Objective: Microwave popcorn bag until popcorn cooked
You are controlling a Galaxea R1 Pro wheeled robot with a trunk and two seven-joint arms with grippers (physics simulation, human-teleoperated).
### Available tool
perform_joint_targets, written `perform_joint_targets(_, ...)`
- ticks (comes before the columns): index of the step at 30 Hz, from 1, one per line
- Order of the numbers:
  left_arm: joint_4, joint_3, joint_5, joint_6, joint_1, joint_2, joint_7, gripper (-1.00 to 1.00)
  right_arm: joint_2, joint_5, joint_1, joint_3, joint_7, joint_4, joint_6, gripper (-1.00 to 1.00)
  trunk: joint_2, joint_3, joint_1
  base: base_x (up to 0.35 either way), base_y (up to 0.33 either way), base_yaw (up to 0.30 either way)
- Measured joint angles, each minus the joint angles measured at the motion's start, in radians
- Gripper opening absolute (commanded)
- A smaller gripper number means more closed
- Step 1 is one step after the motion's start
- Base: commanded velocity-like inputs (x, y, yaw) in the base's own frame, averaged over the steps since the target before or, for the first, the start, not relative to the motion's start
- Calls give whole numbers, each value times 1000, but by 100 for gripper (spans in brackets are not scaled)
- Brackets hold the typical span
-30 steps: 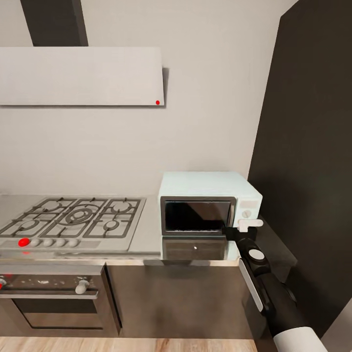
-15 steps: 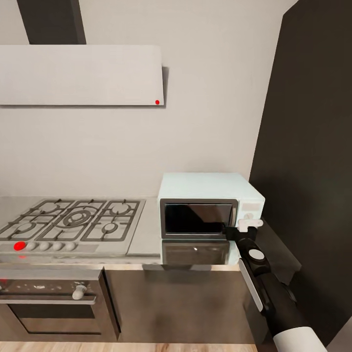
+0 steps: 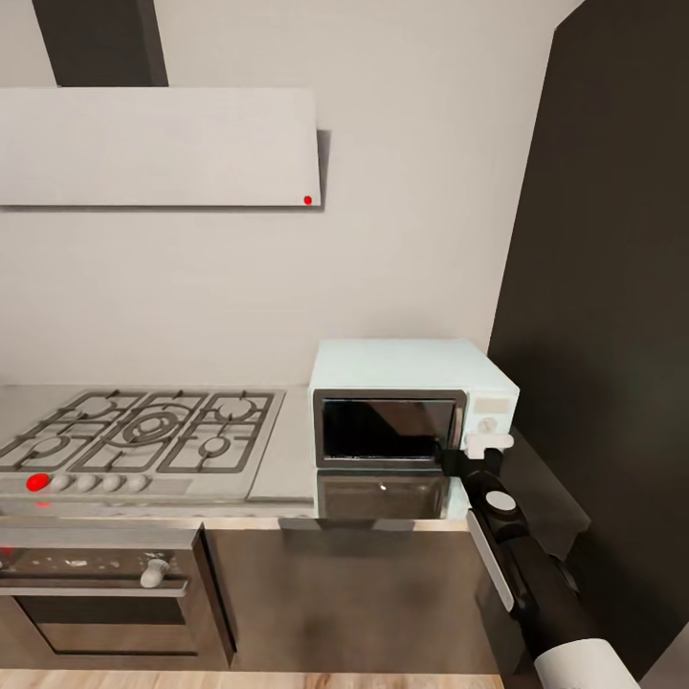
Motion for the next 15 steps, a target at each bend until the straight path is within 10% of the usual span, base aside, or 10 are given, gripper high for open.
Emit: perform_joint_targets(15,0,0,0,0,0,0,0,100,1,0,0,1,0,1,-1,100,0,0,0,49,0,0)
